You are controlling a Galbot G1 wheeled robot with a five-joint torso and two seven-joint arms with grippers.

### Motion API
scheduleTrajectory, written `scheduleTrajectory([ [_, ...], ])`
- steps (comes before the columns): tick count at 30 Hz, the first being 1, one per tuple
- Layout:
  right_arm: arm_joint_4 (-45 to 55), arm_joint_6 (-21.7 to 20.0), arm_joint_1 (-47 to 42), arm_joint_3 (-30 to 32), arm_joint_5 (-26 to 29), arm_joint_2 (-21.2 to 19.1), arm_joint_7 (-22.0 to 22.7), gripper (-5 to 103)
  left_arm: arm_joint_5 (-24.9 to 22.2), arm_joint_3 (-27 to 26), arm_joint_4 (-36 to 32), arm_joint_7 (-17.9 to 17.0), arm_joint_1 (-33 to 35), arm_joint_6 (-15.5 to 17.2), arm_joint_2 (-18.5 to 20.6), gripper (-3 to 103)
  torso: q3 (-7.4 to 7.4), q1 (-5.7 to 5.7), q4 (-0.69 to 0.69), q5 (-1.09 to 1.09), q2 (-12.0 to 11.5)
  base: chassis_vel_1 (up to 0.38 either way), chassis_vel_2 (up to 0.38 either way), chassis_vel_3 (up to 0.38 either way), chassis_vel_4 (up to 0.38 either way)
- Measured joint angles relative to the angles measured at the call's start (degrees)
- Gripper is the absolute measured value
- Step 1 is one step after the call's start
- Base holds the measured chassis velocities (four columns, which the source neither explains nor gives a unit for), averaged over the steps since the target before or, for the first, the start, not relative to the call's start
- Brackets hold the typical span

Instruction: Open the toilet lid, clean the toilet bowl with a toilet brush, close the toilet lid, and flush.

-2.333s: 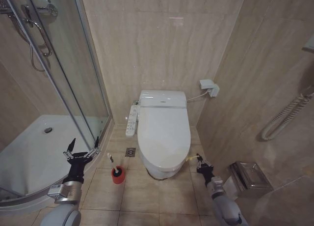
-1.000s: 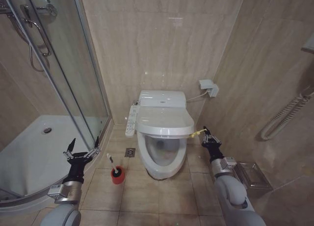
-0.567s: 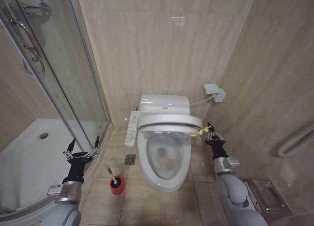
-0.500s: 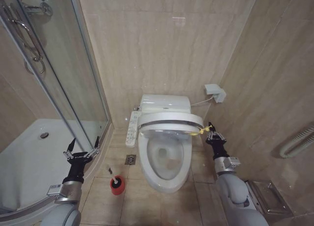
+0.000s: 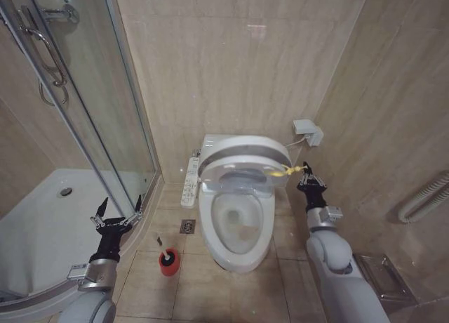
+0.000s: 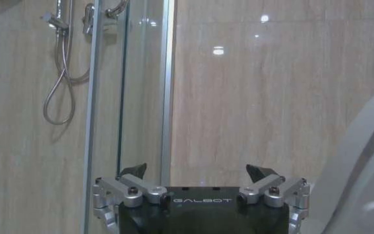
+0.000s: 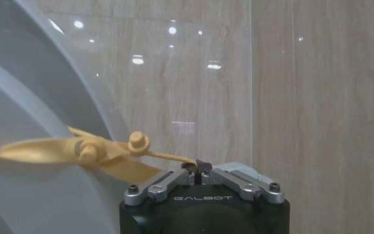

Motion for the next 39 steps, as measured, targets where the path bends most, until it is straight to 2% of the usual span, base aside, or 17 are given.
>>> scheduleTrajectory([
  [14,-6.95,-0.78,9.26,-2.32,2.35,-0.71,0.54,1,0.00,0.00,0.00,0.00,0.00,0.00,0.00,100,0.00,-0.01,-0.02,0.01,0.00,0.000,0.000,0.000,0.000],
  [28,-17.63,-1.39,24.44,-5.75,2.74,-1.64,0.25,1,0.00,0.00,0.00,0.00,0.00,0.00,0.00,100,0.01,0.00,-0.03,0.02,-0.01,0.000,0.000,0.000,0.000],
  [39,-23.36,-1.48,30.46,-9.11,2.60,-1.52,0.32,1,0.00,0.00,0.00,0.00,0.00,0.00,0.00,100,0.01,0.00,-0.03,0.02,-0.01,0.000,0.000,0.000,0.000],
])
